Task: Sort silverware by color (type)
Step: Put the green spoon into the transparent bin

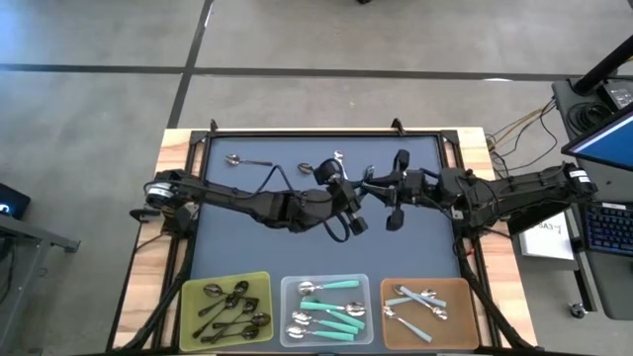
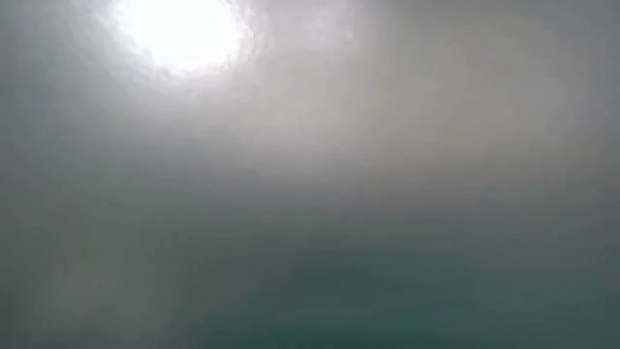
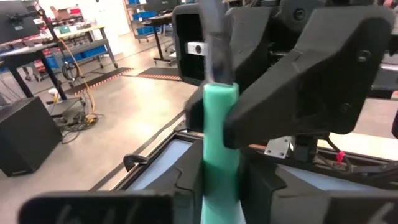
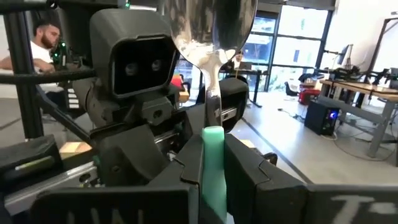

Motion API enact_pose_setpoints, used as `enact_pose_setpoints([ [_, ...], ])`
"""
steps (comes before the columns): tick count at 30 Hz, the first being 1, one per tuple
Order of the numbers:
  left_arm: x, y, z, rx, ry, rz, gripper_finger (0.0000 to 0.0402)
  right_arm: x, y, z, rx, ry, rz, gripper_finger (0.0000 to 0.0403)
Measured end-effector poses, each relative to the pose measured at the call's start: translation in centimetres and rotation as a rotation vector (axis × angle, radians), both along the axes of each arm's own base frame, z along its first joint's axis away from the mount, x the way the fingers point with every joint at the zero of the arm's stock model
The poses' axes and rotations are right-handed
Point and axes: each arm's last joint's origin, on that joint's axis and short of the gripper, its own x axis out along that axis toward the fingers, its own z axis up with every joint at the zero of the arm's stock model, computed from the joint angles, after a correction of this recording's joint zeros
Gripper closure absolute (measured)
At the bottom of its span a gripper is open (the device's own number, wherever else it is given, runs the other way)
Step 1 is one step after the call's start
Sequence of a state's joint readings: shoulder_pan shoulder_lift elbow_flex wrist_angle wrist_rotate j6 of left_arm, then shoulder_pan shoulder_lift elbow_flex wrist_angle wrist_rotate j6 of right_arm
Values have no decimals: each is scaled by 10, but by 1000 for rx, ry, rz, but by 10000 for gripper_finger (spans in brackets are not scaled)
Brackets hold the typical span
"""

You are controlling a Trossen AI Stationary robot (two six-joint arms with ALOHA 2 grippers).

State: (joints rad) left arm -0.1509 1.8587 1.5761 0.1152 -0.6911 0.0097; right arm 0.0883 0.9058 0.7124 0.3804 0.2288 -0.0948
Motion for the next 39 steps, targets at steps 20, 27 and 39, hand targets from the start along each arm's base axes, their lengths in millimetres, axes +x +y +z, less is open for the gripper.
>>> enact_pose_setpoints([
  [20, -11, -6, -5, -85, 105, -24, 357, -16, -3, 11, 106, 183, -47, 253],
  [27, -20, -25, -17, -204, 279, -295, 357, -39, -6, 24, 301, 426, -122, 228],
  [39, -41, -50, -41, -571, 620, -651, 357, -60, -8, -22, 646, 880, -441, 250],
])
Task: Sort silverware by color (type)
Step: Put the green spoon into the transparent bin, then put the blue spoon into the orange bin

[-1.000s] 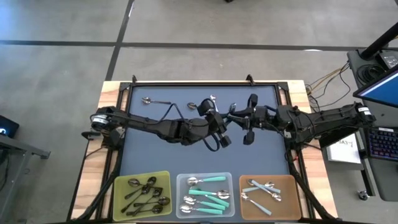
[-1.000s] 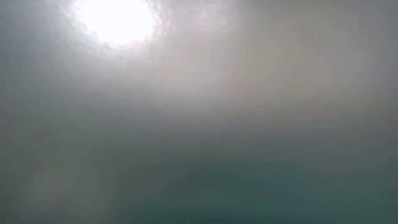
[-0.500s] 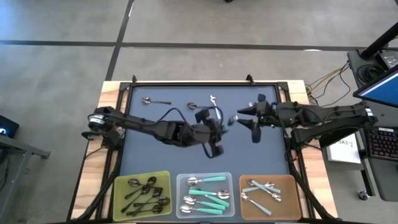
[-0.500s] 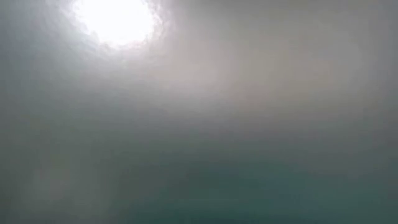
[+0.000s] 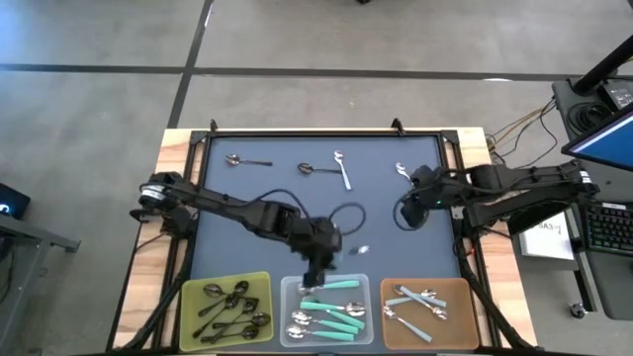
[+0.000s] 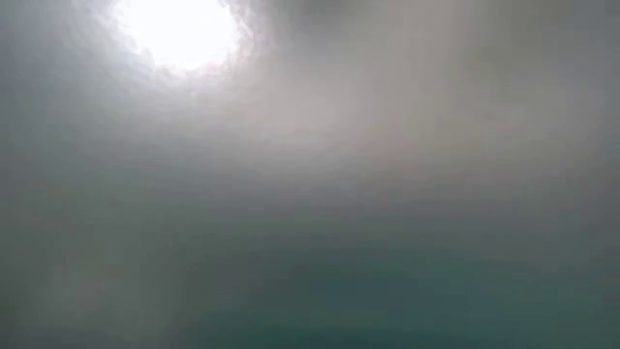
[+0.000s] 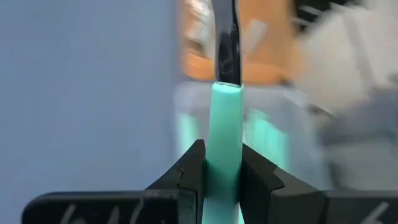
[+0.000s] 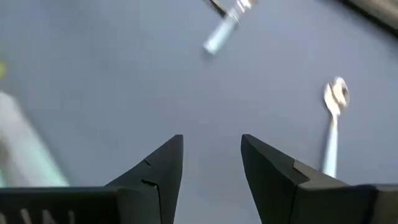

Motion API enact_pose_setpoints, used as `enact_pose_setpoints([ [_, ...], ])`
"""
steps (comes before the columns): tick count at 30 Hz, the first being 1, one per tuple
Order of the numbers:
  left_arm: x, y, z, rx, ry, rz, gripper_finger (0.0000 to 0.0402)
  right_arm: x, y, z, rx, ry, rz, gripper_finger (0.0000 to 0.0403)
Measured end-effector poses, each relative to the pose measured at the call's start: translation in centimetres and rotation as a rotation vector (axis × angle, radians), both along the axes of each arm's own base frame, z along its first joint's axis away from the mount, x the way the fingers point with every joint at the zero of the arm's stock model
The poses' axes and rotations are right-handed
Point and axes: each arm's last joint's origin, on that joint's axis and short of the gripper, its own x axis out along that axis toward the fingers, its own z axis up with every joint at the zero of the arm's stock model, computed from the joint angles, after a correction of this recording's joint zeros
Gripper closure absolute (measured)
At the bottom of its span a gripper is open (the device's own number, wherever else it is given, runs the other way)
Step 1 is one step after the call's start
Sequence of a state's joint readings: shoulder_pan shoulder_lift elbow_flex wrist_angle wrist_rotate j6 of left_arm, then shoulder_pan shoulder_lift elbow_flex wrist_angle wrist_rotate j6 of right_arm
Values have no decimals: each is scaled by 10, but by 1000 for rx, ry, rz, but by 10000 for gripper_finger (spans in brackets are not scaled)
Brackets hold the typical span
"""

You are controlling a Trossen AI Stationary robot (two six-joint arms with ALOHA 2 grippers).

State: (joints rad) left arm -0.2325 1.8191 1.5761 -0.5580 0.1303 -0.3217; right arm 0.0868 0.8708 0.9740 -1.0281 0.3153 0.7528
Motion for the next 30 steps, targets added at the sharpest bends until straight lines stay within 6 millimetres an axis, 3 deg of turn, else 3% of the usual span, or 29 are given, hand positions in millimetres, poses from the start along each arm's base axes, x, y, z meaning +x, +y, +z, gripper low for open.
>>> enact_pose_setpoints([
  [10, -16, -56, -17, -97, 139, -171, 356, -4, 0, -46, 35, 160, -95, 264],
  [16, -16, -79, -37, -81, 183, -220, 321, -11, -2, -76, 25, 270, -112, 264],
  [22, -8, -78, -53, -119, 245, -137, 314, -13, -6, -91, 30, 292, -152, 264],
  [30, 0, -66, -53, -124, 209, -107, 311, -10, -27, -108, 23, 244, -222, 264],
])
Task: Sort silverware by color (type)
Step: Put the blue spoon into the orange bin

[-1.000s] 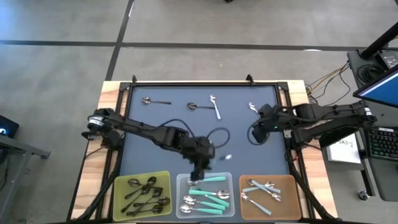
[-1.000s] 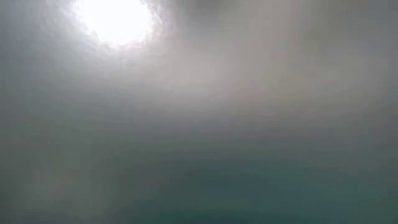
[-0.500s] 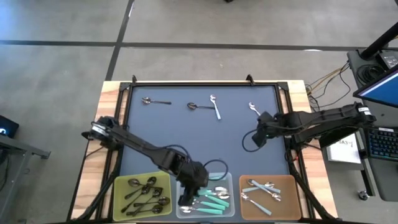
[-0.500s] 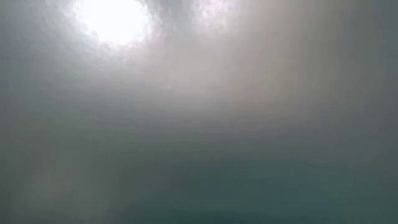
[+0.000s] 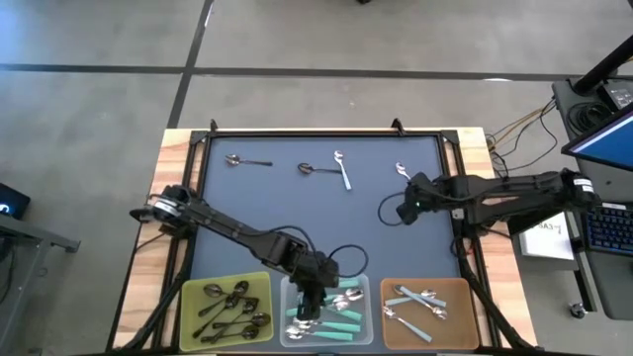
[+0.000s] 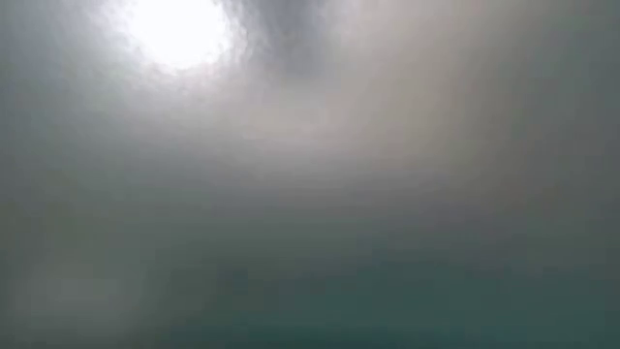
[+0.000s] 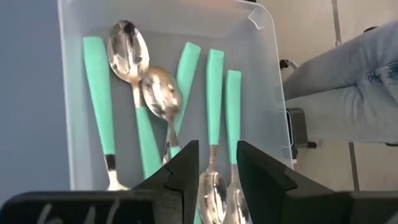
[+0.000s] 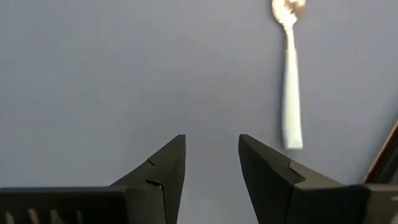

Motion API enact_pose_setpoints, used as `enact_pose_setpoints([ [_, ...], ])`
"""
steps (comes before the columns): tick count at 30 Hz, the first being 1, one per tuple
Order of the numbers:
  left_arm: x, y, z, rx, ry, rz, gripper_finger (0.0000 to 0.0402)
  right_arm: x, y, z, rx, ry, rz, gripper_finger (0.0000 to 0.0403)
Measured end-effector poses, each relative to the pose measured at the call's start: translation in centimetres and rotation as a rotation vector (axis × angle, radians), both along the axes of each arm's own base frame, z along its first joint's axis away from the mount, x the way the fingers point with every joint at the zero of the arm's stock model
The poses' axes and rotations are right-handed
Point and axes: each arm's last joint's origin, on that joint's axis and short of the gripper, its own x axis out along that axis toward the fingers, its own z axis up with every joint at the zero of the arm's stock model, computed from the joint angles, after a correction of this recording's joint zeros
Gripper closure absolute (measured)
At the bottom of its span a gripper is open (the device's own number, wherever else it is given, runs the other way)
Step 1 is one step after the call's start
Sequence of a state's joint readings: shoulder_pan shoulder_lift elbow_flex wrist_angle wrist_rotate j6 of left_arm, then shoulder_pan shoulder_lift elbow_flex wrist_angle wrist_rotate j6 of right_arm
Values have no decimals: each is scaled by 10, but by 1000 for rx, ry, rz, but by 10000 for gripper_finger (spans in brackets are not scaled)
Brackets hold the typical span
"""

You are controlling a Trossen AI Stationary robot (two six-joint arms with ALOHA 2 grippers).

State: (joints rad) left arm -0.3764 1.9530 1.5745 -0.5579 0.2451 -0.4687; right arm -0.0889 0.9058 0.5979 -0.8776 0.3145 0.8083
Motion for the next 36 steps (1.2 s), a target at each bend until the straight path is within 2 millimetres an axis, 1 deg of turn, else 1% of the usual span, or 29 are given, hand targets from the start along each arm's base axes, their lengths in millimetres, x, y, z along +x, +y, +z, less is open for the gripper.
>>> enact_pose_setpoints([
  [5, 2, 5, 0, 14, -14, -13, 311, -4, -24, -3, -9, 14, -71, 254],
  [9, 4, 11, 0, 34, -33, -32, 311, -11, -44, -6, 40, 0, -132, 236],
  [12, 5, 20, 1, 57, -37, -42, 310, -15, -56, -14, 102, -34, -154, 226],
  [16, 6, 31, 4, 79, -45, -51, 310, -19, -72, -26, 130, -17, -184, 223],
  [21, 8, 41, 6, 98, -58, -59, 310, -16, -90, -38, 145, 28, -180, 223],
  [24, 9, 47, 6, 112, -65, -67, 310, -14, -100, -49, 158, 68, -173, 226],
  [27, 10, 53, 6, 123, -68, -70, 310, -11, -109, -62, 192, 107, -175, 235],
  [30, 11, 59, 6, 122, -59, -64, 310, -11, -112, -76, 269, 153, -146, 252],
  [33, 12, 64, 6, 125, -59, -69, 310, -10, -113, -86, 306, 202, -121, 284],
  [36, 13, 68, 6, 124, -61, -68, 310, -9, -113, -90, 325, 216, -107, 330],
])
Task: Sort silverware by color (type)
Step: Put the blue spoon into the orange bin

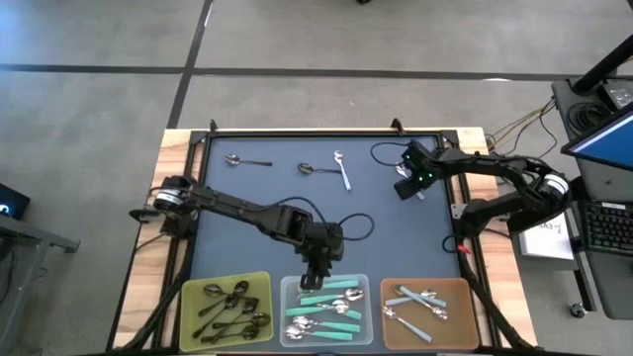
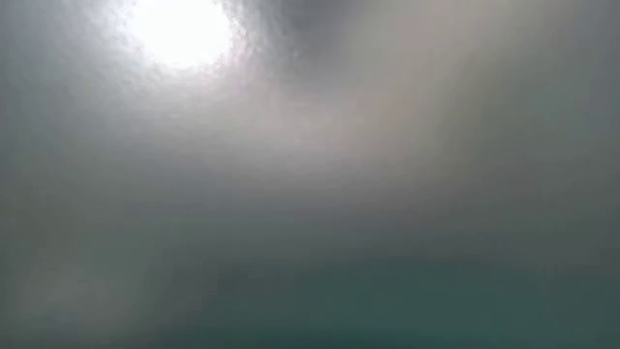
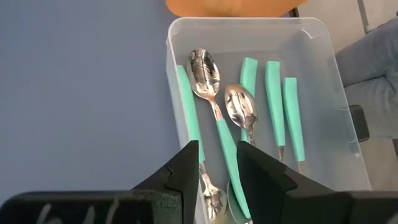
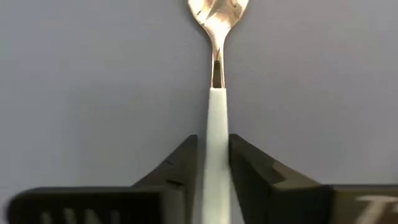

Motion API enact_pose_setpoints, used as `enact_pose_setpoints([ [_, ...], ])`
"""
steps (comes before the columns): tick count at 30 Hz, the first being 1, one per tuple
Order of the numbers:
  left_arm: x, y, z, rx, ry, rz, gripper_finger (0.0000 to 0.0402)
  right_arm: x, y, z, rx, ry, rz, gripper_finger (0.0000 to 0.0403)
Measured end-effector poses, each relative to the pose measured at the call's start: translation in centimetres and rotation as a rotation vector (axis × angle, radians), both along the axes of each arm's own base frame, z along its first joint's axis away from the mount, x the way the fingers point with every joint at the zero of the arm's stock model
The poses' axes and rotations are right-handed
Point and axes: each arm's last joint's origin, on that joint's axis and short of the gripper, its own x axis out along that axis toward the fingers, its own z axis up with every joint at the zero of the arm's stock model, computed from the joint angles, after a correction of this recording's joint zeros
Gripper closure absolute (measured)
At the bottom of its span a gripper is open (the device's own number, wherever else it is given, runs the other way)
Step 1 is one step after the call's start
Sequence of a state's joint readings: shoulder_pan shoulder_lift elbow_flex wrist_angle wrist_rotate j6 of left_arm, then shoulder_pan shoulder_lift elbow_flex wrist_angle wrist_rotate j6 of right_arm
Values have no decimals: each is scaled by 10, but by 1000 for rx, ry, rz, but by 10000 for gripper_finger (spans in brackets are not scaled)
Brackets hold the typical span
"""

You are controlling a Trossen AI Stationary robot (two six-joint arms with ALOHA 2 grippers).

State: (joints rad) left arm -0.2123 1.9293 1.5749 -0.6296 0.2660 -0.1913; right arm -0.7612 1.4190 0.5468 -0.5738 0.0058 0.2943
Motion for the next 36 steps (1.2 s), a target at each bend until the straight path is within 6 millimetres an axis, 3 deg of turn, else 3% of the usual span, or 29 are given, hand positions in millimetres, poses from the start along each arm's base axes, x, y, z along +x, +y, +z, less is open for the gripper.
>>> enact_pose_setpoints([
  [3, 1, 3, 0, -3, -1, -4, 310, -1, 0, 1, -7, -7, 2, 374],
  [7, 1, 5, 0, 6, -6, -13, 310, -4, 2, 10, -31, -48, -14, 375],
  [12, 0, 6, -1, 8, 5, -12, 310, -8, 14, 37, -31, -196, -49, 375],
  [16, 1, 6, 0, 13, -6, -22, 310, -6, 33, 68, 11, -449, 24, 375],
  [26, 4, 5, 2, 19, -59, -43, 310, -5, 114, 112, 145, -736, 254, 375],
  [36, 3, -4, 3, 10, -70, -53, 310, -21, 203, 118, 326, -709, 575, 375],
])
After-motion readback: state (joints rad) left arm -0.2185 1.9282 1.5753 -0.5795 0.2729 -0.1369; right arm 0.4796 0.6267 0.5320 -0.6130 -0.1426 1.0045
